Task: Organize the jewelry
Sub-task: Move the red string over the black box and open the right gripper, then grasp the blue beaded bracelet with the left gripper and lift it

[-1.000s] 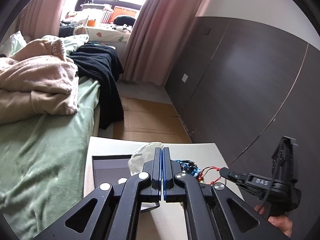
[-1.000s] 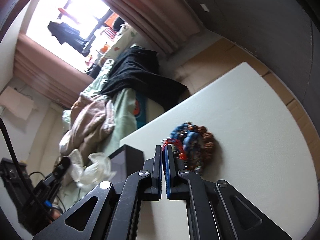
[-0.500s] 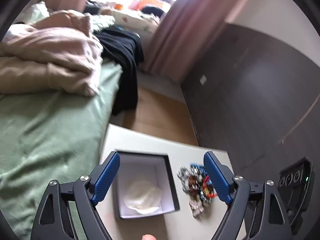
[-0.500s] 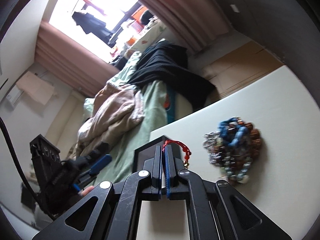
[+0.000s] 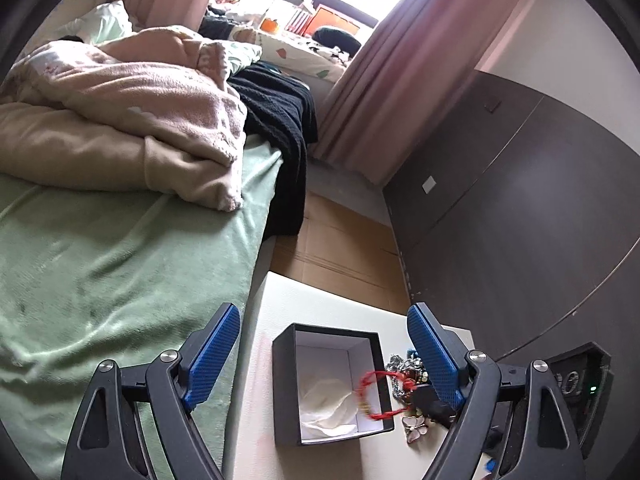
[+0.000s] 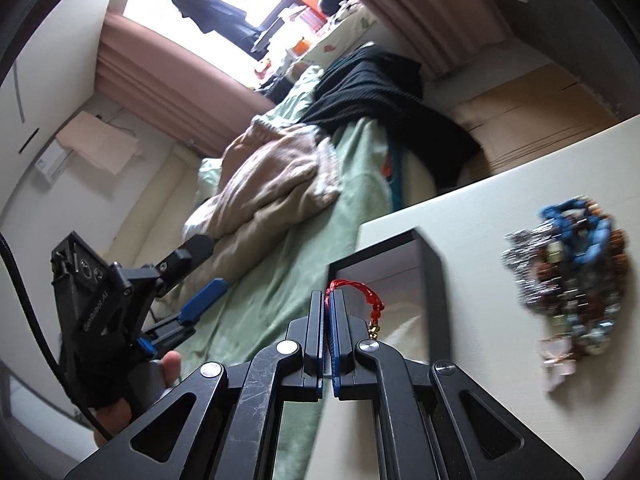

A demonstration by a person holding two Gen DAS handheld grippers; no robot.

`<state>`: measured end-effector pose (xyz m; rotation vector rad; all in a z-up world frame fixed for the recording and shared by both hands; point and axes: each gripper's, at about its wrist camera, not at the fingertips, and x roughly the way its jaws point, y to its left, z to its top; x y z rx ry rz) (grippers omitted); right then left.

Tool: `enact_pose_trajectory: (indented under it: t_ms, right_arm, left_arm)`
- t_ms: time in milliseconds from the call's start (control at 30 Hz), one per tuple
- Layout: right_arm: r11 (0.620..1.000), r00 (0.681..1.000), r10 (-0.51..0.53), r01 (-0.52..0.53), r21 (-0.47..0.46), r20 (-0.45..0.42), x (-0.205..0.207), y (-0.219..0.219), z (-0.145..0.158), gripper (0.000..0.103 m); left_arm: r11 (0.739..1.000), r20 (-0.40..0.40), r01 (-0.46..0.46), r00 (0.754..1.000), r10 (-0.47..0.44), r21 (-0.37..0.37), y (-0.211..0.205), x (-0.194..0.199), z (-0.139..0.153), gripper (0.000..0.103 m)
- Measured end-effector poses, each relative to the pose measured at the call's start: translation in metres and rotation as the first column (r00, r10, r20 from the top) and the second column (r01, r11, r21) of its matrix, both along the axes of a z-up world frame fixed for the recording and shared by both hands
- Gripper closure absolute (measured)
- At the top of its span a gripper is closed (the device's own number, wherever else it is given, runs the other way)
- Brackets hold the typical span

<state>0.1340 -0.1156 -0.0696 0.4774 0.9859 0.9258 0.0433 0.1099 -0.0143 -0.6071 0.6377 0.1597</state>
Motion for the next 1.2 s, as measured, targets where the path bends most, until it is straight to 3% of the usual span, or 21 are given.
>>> enact_pose_trajectory:
  t_ms: [33,100,167,267,667,933,1067,1200]
  right_arm:
    - [1.000,1.000,0.003,-0.003,-0.022,-0.003,0.000,0.005,-0.002,0.098]
    - [0.995,0.999,0.011,-0.014,-0.096,-0.036,0.002,0.014,-0.009,0.083]
    - [0.991,0.999,-0.029,0.023,-0.135,-0.044,0.004,0.008,-0.013,0.052]
    - [0.988,0.996,-0.089,0.087,-0.127,-0.011,0.005,-0.012,-0.004,0.038]
    - [0.953,0.964,-0.267,0.267,-0.145,0.018,0.014,-0.099,0.017,0.036]
    - [0.928,0.941,-0.339,0.333,-0.167,-0.010,0.021,-0.140,0.017,0.036]
    - [0.908,0.919,-0.394,0.383,-0.170,-0.036,0.024,-0.157,0.015,0.036]
    - [0.891,0.898,-0.435,0.419,-0.173,-0.067,0.025,-0.174,0.014,0.036]
  left_arm:
    - [1.000,-0.001,0.002,1.000,-0.002,-0.002,0.000,0.000,0.000,0.017]
    - [1.000,-0.006,0.009,1.000,-0.009,0.004,-0.001,0.000,0.000,0.017]
    - [1.000,-0.010,0.014,1.000,-0.014,0.009,-0.002,0.001,-0.001,0.017]
    - [1.000,-0.010,0.022,1.000,-0.022,0.006,-0.003,0.002,-0.002,0.017]
    - [0.988,-0.028,0.141,0.990,-0.139,0.062,-0.053,0.020,-0.007,0.018]
    - [0.961,-0.069,0.259,0.965,-0.253,0.096,-0.101,0.039,-0.014,0.032]
    - [0.935,-0.108,0.326,0.944,-0.313,0.139,-0.129,0.055,-0.014,0.046]
    - [0.915,-0.120,0.374,0.926,-0.359,0.153,-0.151,0.062,-0.013,0.047]
